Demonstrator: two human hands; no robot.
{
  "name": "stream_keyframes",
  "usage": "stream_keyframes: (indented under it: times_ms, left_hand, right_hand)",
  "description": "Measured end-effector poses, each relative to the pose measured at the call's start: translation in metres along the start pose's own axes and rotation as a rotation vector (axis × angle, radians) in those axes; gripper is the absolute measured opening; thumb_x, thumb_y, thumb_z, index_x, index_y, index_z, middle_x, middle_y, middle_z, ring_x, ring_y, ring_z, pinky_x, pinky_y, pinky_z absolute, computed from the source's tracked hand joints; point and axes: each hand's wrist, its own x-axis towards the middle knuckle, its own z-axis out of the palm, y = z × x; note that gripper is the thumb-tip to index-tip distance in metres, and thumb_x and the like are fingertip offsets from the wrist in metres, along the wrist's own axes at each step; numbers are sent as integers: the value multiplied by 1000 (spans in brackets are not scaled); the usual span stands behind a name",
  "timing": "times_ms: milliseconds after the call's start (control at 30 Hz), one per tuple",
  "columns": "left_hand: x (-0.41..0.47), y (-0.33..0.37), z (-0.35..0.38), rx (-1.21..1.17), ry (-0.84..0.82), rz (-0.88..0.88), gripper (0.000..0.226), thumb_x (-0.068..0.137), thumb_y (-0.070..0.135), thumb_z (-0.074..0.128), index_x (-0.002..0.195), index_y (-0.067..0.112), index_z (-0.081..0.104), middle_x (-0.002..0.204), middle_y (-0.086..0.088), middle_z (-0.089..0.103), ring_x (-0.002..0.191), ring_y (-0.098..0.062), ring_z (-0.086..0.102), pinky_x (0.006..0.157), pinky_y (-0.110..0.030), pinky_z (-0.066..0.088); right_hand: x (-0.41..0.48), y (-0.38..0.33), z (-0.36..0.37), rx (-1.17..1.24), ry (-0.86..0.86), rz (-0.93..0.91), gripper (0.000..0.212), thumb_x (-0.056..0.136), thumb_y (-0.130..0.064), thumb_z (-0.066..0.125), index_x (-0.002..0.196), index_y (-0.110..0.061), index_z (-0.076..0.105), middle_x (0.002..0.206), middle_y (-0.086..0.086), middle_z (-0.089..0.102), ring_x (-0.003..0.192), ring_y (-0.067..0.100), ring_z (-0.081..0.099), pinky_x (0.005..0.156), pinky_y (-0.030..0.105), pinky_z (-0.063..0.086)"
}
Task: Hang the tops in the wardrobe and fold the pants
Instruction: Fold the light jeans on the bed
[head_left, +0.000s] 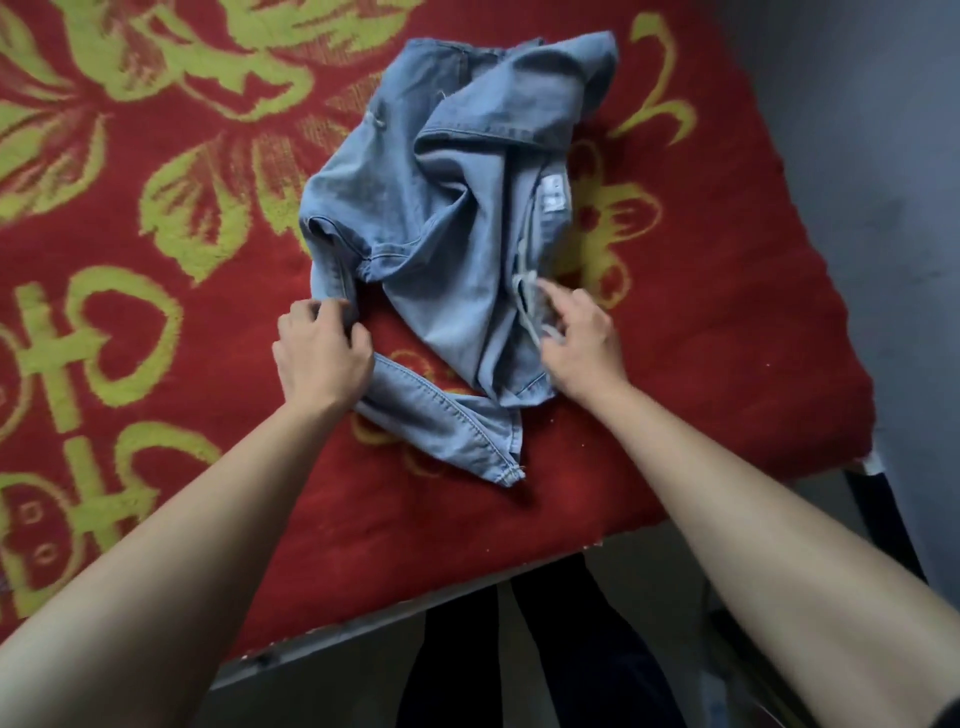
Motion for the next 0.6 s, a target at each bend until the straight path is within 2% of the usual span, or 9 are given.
stream_keyframes:
  times_ms: [67,133,233,300,367,433,467,533,600]
  left_hand:
    - [-2,7,2,-106,54,-11,26,92,27,52,107,14,67,115,-15,59,113,-34,51,95,-42,40]
    - [-4,19,7,-207,22,0,30,95,34,48,90,11,66,98,-13,64,102,-32,57,87,-39,42]
    - [-13,48,14,-336,-33,45,55,92,62,41,69,15,56,67,1,60,74,-26,59,66,-38,43]
    - [-17,68,18,-396,-193,53,60,77,82,45,71,26,64,64,11,62,70,-12,61,65,-31,44]
    - [-20,82,23,-256,-336,120,55,69,80,59,96,34,73,80,13,70,83,-10,65,74,-31,51]
    - [-20,89,28,-115,-336,157,39,75,57,69,108,36,71,89,10,72,95,-16,66,79,-33,53]
    - [-21,92,29,-109,-327,143,34,76,46,70,109,37,71,91,9,73,97,-18,65,79,-33,52]
    - [-25,95,30,-131,-349,120,36,76,33,70,112,35,69,96,6,72,99,-20,65,79,-32,50]
    - [-31,95,30,-128,-375,139,42,74,27,70,114,34,66,97,3,72,98,-22,64,78,-33,49]
  right_hand:
    - [-19,-7,4,-30,-206,-194,62,75,-6,61,134,-25,59,97,5,59,93,31,61,84,35,51]
    - [-34,-10,7,-2,-342,-215,59,76,-14,65,134,-27,59,90,-4,54,88,27,62,83,33,52]
    - [-51,-8,11,6,-419,-172,63,74,-25,69,136,-25,56,87,-8,51,83,16,57,86,28,49]
    - [-54,-6,11,81,-507,-66,66,73,-27,69,138,-26,55,89,-9,54,83,9,56,86,23,47]
    - [-49,-6,4,357,-611,194,57,78,-12,64,134,-25,60,88,-8,63,78,5,57,79,21,48]
    - [-38,2,-3,433,-520,348,46,83,-2,56,122,-24,67,93,0,67,76,7,58,75,25,49]
    - [-32,5,-9,283,-399,326,42,84,-5,55,119,-25,66,99,4,64,81,13,59,78,28,49]
    - [-22,13,-21,-94,-126,198,46,83,-13,58,127,-26,56,116,7,52,101,26,59,90,35,48]
    - [-12,13,-28,-293,20,-1,70,80,-15,64,144,-25,38,134,10,40,120,31,49,101,42,45]
